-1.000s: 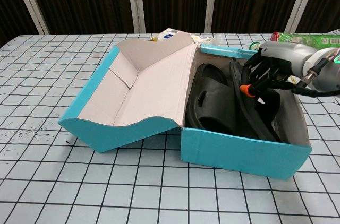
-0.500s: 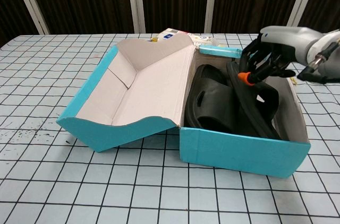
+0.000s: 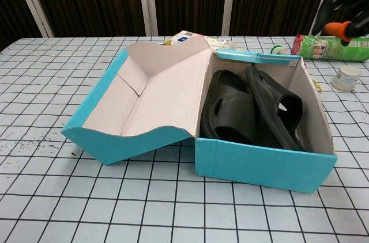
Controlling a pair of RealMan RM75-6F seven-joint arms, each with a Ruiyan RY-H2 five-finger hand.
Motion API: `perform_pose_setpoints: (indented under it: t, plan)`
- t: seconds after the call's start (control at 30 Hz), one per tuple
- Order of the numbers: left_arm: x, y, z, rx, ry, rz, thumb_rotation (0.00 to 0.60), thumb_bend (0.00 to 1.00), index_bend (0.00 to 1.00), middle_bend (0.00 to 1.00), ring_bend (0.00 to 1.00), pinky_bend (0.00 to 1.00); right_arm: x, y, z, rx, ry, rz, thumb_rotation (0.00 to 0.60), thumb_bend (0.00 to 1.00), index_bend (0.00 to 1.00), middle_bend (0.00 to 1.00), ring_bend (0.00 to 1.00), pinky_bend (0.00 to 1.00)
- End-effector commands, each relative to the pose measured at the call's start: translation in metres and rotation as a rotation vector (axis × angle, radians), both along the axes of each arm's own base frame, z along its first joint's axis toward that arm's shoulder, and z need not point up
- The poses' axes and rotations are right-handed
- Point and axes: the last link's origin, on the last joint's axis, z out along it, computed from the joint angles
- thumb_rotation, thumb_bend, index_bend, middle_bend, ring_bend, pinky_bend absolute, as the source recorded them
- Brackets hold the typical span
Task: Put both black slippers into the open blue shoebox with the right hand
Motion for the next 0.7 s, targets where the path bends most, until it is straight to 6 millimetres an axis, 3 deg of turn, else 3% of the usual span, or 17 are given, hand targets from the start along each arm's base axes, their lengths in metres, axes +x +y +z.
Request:
perform_pose_setpoints:
  t: [0.03, 0.13, 0.27, 0.53, 0.7]
  plan:
    - [0.003, -0.004, 0.003, 0.014, -0.005, -0.016, 0.600, 0.37, 0.12, 0.06, 0.03, 0.13, -0.044, 0.054, 0.026, -0.059, 0.201, 0.010, 0.600, 0.47, 0.37, 0.14, 0.29, 0.41]
    - [0.005, -0.009, 0.005, 0.023, -0.006, -0.028, 0.600, 0.37, 0.12, 0.06, 0.03, 0.13, -0.065, 0.077, 0.029, -0.123, 0.290, 0.050, 0.600, 0.38, 0.35, 0.10, 0.22, 0.30]
    - [0.005, -0.014, 0.007, 0.027, -0.005, -0.025, 0.600, 0.37, 0.12, 0.06, 0.03, 0.13, -0.092, 0.102, 0.028, -0.214, 0.406, 0.106, 0.600, 0.35, 0.34, 0.09, 0.20, 0.25]
    - [0.009, -0.017, 0.006, 0.024, 0.002, -0.036, 0.600, 0.37, 0.12, 0.07, 0.03, 0.13, -0.119, 0.119, 0.030, -0.294, 0.579, 0.140, 0.600, 0.35, 0.34, 0.10, 0.20, 0.24]
    - [0.010, -0.019, 0.006, 0.020, 0.013, -0.040, 0.600, 0.37, 0.13, 0.08, 0.03, 0.13, -0.134, 0.123, 0.027, -0.291, 0.600, 0.108, 0.600, 0.35, 0.34, 0.10, 0.20, 0.23]
